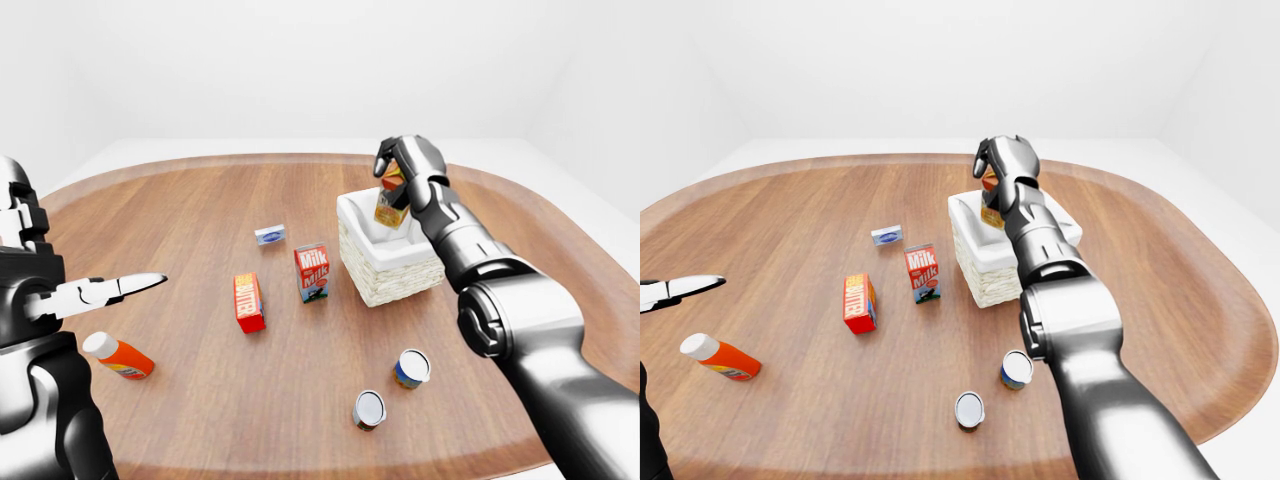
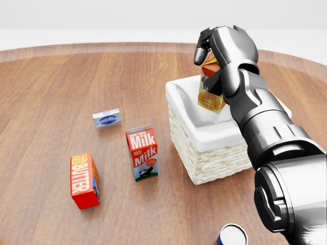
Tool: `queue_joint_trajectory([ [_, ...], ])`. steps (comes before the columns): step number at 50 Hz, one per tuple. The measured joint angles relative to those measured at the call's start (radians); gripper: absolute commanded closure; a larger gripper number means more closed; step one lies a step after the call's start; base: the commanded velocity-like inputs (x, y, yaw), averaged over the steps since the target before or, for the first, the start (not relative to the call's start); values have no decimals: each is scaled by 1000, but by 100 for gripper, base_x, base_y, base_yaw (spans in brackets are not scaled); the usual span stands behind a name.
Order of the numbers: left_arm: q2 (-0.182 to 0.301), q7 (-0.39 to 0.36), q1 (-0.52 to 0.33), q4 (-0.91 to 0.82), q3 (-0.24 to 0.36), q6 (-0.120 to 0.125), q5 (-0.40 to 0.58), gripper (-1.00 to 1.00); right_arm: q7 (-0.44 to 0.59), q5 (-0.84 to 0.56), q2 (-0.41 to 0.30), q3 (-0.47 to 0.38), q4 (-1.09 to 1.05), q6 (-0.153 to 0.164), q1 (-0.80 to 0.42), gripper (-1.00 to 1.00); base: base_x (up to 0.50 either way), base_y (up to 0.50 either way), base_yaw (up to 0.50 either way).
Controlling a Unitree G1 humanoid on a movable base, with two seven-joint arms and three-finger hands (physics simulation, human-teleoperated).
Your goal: Pick up the orange juice, and put it in the basket.
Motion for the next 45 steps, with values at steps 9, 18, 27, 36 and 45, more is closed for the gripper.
queue_joint_trajectory([
  [9,1,1,-1,-3,0,0,-1,-100,-12,-5,6,-1,1,-3,11,100,0,0,0],
  [18,1,1,-2,-1,0,0,-1,-100,-19,-6,14,-4,2,-5,24,100,0,0,0],
  [27,2,2,-4,5,-1,0,-1,-100,-23,-1,22,-7,2,-6,37,100,0,0,0],
  [36,2,2,-4,7,-1,0,-2,-100,-29,3,30,-6,2,-8,51,100,0,0,0],
  [45,2,2,-2,3,0,0,-3,-100,-37,3,36,-4,2,-14,63,100,0,0,0],
])
